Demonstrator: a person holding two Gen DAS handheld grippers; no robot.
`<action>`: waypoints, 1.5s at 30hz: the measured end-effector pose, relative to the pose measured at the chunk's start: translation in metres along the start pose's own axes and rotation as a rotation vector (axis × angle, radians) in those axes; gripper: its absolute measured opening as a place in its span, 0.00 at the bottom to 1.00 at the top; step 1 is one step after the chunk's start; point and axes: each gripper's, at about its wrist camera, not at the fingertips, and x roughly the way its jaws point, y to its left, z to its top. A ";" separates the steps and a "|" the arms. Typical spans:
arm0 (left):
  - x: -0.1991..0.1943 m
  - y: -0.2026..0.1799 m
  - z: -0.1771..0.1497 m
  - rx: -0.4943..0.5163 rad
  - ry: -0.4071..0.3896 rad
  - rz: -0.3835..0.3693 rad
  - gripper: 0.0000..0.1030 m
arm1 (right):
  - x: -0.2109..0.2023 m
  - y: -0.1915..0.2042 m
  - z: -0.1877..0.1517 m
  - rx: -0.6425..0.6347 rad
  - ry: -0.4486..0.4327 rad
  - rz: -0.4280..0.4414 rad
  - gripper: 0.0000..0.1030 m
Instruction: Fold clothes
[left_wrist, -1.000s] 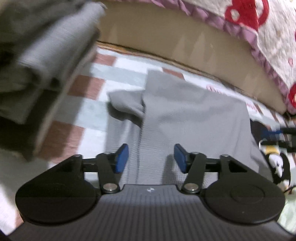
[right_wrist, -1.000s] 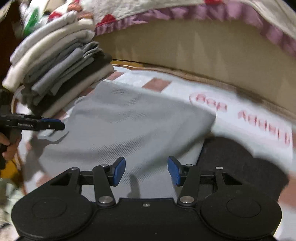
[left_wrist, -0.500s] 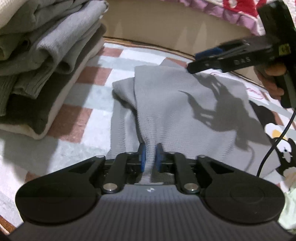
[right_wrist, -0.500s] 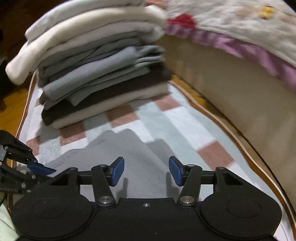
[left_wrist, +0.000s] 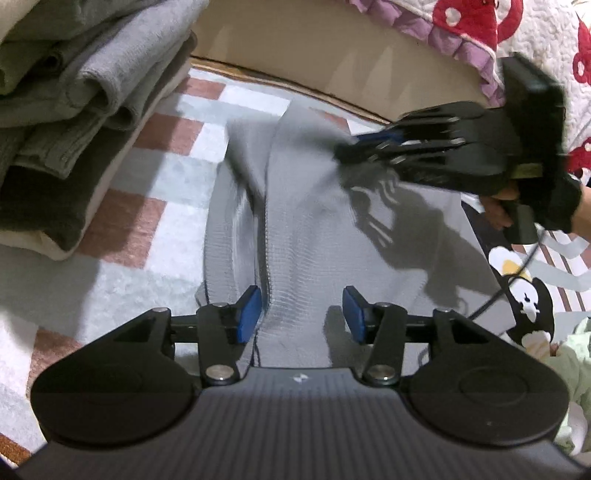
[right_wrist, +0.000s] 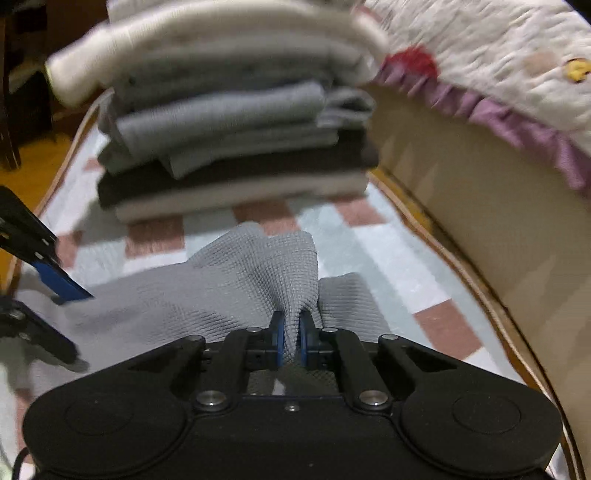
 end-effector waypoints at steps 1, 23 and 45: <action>0.002 -0.001 0.001 0.004 0.006 0.001 0.46 | -0.005 0.000 -0.001 0.001 -0.009 -0.008 0.08; -0.001 0.005 0.002 -0.008 0.025 -0.035 0.43 | 0.027 -0.015 0.037 0.254 0.021 0.016 0.32; -0.023 0.029 -0.004 -0.148 -0.026 0.079 0.44 | 0.080 -0.006 0.080 0.396 0.120 0.145 0.30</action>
